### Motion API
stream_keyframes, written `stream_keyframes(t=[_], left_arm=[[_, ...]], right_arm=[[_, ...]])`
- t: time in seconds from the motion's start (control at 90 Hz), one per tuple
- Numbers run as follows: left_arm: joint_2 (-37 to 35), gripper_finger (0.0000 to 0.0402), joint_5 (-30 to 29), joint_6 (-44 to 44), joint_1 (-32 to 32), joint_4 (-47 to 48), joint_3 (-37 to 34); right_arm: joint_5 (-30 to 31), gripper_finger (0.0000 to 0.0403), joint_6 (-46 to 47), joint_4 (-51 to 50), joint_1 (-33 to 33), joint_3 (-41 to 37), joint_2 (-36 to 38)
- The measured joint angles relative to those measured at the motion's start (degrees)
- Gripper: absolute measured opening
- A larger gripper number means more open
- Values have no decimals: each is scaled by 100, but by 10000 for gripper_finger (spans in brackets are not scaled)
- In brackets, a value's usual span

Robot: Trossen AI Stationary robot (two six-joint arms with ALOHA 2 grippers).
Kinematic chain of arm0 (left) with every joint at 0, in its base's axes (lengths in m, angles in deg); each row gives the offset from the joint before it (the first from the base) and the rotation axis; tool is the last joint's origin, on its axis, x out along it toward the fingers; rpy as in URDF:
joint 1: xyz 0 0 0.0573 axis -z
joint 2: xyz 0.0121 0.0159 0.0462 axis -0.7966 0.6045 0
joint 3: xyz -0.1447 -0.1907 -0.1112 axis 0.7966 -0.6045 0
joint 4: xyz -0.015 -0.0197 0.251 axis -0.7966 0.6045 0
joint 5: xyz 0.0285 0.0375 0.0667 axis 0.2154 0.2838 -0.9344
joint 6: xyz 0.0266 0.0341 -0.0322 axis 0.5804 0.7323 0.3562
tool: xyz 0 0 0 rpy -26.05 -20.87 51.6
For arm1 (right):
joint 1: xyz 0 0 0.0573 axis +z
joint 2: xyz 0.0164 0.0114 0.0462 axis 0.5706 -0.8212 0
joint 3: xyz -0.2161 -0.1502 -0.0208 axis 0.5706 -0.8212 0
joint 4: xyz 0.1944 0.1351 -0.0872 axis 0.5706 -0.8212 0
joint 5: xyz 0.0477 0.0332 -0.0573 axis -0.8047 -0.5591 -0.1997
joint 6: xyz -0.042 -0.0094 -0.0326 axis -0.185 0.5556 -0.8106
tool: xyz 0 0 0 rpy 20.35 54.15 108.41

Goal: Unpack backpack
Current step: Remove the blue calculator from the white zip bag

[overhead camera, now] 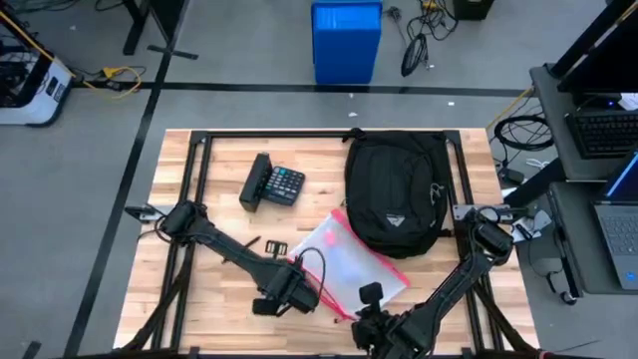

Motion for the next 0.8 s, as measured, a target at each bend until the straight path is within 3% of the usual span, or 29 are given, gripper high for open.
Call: stream_keyframes(t=[0.089, 0.211, 0.522, 0.8], left_arm=[[-1, 61, -332, -54, -103, -85, 0], [-1, 61, -323, -45, -167, -224, 0], [-1, 61, 847, 123, -72, 41, 2], [52, 61, 861, 269, -104, -508, 15]], right_arm=[[3, 0, 3, -4, 16, 0, 0], [7, 0, 22, 0, 17, 0, 0], [7, 0, 22, 9, 17, 0, 0], [7, 0, 35, 11, 17, 0, -2]])
